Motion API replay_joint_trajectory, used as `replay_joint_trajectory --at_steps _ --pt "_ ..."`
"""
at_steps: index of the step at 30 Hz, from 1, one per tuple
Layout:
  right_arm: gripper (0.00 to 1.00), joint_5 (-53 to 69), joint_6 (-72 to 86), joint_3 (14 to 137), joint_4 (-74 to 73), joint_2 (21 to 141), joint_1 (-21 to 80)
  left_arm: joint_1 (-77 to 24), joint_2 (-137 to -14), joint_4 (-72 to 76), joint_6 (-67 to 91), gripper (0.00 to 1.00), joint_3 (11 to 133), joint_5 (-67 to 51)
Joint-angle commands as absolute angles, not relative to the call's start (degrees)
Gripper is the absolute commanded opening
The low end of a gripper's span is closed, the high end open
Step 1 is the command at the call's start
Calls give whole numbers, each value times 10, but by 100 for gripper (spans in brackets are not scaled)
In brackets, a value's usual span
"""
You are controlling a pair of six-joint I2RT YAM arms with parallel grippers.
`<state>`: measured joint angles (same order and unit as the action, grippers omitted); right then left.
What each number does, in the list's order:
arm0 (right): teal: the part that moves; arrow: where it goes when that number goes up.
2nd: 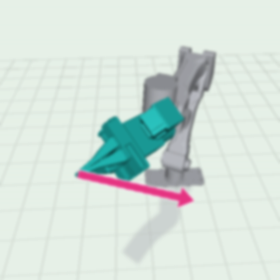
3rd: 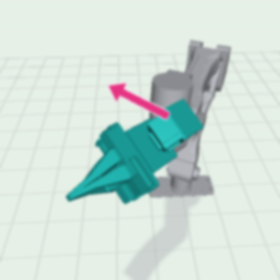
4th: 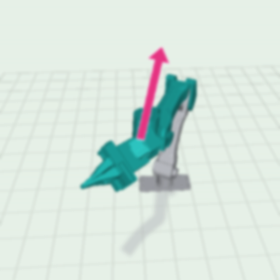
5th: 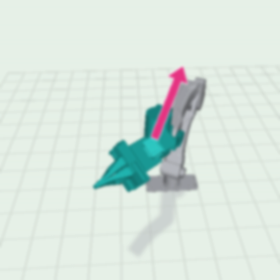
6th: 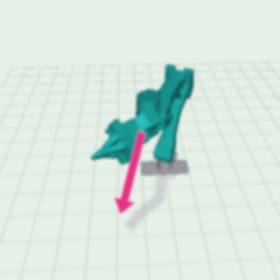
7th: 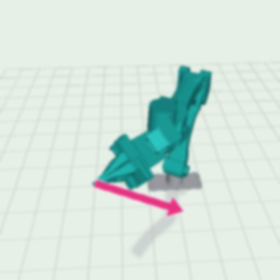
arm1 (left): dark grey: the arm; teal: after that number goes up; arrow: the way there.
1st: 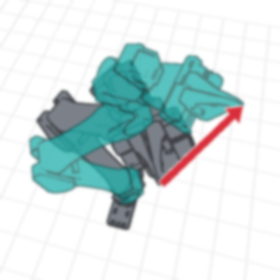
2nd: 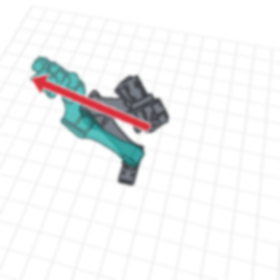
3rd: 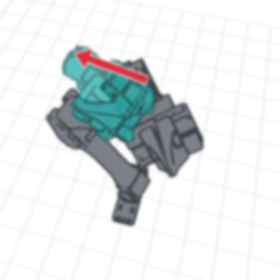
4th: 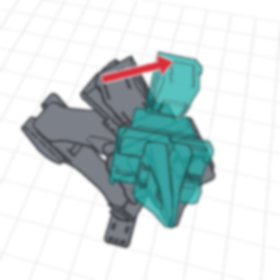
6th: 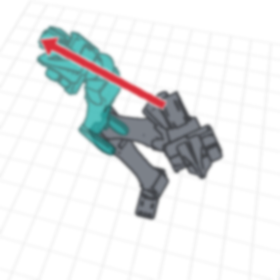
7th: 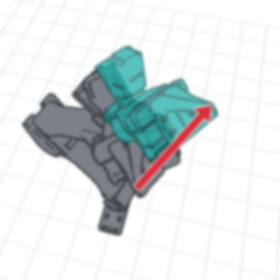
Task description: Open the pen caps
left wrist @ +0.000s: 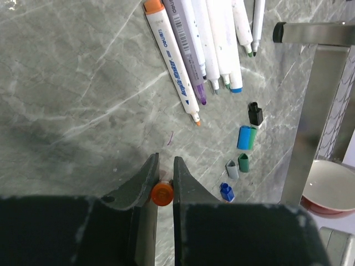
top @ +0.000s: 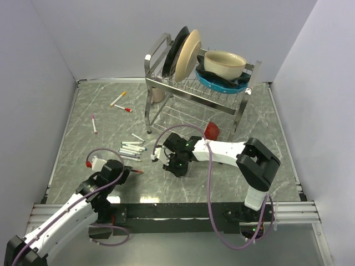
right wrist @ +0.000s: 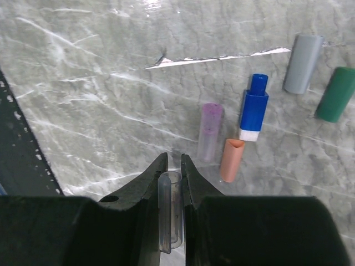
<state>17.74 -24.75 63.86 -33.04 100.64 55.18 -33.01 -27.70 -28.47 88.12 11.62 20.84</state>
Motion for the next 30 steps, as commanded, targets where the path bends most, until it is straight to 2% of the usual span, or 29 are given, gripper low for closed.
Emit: replay_joint_trajectory --at_steps 1,9,17,25,29,30 --pt "19 149 -252 651 -316 1014 561 -320 -305 -285 887 16 127 222" --pt "24 120 -257 649 -312 1016 572 -310 -330 -278 887 28 128 229" --pt "33 93 -261 643 -307 1017 581 -306 -338 -278 889 33 132 229" --pt "33 84 -261 645 -307 1012 583 -304 -330 -289 882 37 140 228" --pt "37 91 -263 646 -312 991 582 -303 -309 -315 861 51 171 246" --pt "37 92 -263 646 -312 985 581 -303 -308 -321 853 59 179 259"
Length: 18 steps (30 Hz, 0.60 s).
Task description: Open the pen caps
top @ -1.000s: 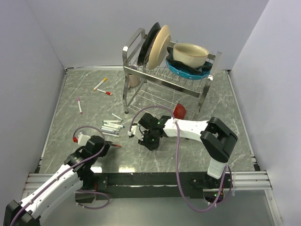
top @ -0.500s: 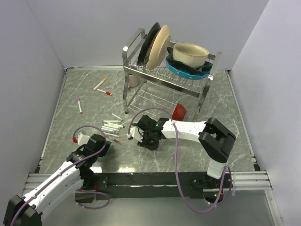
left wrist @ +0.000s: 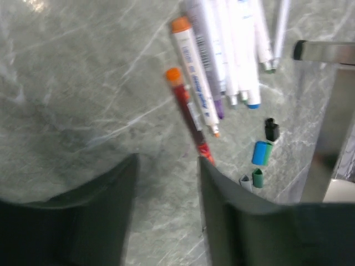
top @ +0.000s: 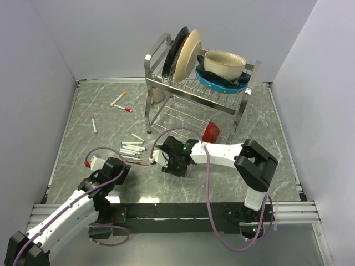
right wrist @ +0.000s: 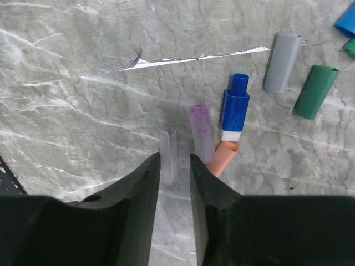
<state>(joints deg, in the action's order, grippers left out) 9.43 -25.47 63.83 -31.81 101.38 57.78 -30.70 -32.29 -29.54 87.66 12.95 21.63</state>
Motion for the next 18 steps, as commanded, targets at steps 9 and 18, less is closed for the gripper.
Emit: replay_joint_trajectory --at_steps 9,18 --pt "41 105 -272 642 -316 930 579 -243 -375 -262 710 76 243 231" --pt "51 132 -301 610 -294 798 571 -20 -539 -77 427 96 343 35"
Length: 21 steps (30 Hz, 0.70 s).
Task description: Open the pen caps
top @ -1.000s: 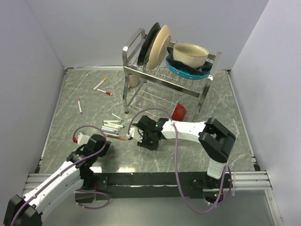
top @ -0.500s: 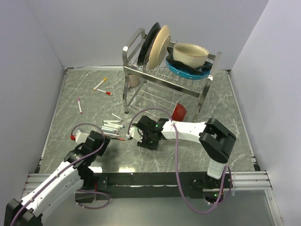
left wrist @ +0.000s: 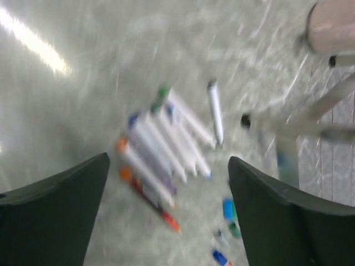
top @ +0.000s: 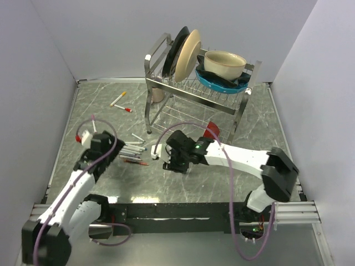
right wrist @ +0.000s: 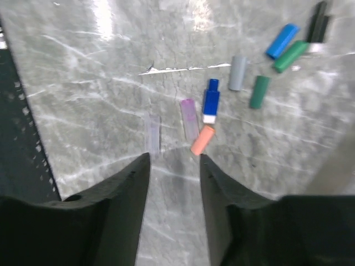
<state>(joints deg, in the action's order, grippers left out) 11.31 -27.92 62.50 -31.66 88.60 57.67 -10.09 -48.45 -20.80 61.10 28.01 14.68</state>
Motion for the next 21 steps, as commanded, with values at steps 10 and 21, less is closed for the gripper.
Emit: replay_joint_trajectory --at_steps 10,21 --pt "100 157 -312 572 -247 676 561 98 -862 -144 256 95 606 57" --pt "100 177 -310 575 -254 665 555 128 -1055 -208 177 67 750 114"
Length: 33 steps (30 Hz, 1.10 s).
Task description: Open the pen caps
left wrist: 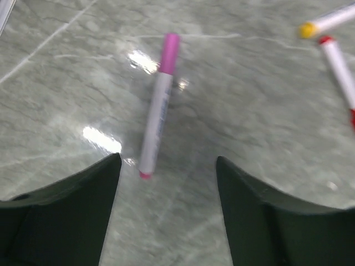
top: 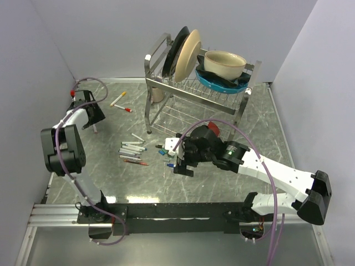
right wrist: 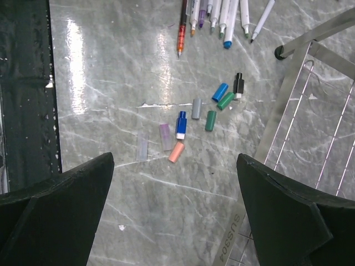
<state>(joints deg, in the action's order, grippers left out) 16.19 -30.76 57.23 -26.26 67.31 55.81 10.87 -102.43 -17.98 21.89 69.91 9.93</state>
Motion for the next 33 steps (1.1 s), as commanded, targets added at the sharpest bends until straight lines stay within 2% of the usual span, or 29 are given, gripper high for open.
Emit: replay_joint_trajectory --at_steps 1,6,16,19,20,22,28,30,33 --pt "100 176 -312 575 -255 667 555 132 -1076 -212 177 64 767 109" --pt "100 176 -312 576 -254 675 555 138 -1138 -231 174 48 818 63" --pt "100 159 -309 568 -239 671 555 139 -1201 -262 190 30 835 38" --pt "100 147 -301 549 -208 639 555 140 -1187 -252 205 19 807 13" --pt "100 142 -295 538 -189 618 555 139 -1183 -244 212 10 799 5" --pt "100 125 -286 527 -165 598 552 139 -1165 -232 220 1 767 -23" --pt "100 98 -208 499 -104 583 526 141 -1076 -181 252 1 679 -84" --pt "100 183 -233 525 -167 643 520 141 -1030 -163 271 1 646 -119" --pt "92 281 -240 577 -250 718 521 141 -964 -140 300 1 593 -173"
